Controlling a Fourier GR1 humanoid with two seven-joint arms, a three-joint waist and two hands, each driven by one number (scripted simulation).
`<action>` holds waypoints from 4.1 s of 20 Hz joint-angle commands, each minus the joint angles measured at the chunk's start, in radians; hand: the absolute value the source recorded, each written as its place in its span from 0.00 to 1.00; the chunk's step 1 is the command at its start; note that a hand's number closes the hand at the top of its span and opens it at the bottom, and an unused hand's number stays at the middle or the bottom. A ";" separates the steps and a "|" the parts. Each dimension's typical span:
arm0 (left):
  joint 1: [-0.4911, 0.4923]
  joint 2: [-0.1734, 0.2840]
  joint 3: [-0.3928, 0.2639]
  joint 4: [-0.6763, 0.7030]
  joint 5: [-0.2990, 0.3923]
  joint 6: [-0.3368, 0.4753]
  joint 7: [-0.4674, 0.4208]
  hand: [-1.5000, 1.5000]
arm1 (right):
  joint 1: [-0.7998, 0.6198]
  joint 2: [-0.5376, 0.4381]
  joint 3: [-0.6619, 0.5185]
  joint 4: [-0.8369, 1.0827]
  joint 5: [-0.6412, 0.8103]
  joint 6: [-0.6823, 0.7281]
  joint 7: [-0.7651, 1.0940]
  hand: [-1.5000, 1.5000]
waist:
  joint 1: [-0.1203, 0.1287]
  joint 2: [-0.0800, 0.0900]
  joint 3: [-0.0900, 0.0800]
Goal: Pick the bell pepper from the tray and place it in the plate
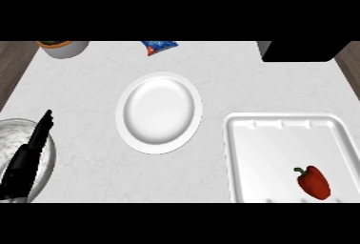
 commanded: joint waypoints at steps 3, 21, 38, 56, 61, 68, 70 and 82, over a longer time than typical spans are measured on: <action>0.008 -0.007 0.005 -0.012 -0.004 -0.019 0.010 0.50 | -0.074 -0.119 0.009 0.023 0.131 -0.005 0.137 0.00 | 0.022 0.004 -0.002; 0.036 -0.028 0.046 -0.067 -0.048 -0.070 0.058 0.50 | -0.319 -0.128 0.295 0.206 0.608 0.096 0.173 0.00 | 0.021 0.001 -0.001; 0.016 -0.133 0.107 -0.039 -0.148 -0.110 0.048 0.50 | -0.459 0.028 0.395 0.507 0.934 0.084 -0.012 0.00 | 0.015 0.002 -0.001; -0.009 -0.206 0.179 -0.057 -0.214 -0.190 0.098 0.50 | -0.505 0.141 0.351 0.612 1.035 0.047 -0.157 1.00 | 0.011 0.001 -0.001; -0.009 -0.176 0.238 -0.049 -0.202 -0.238 0.082 0.50 | -0.440 0.118 0.339 0.585 1.062 0.018 -0.210 1.00 | 0.008 0.001 -0.002; -0.050 -0.228 0.164 -0.021 -0.248 -0.209 0.036 0.50 | -0.904 0.187 0.354 0.755 1.297 -0.248 0.183 1.00 | 0.088 0.022 -0.001; -0.049 -0.226 0.168 -0.013 -0.243 -0.215 0.033 0.50 | -0.975 0.189 0.350 0.804 1.346 -0.320 0.219 1.00 | 0.076 0.019 0.000; -0.022 -0.222 0.203 -0.062 -0.248 -0.200 0.087 0.50 | -1.181 0.281 0.257 0.920 1.335 -0.706 0.064 1.00 | 0.031 0.005 0.000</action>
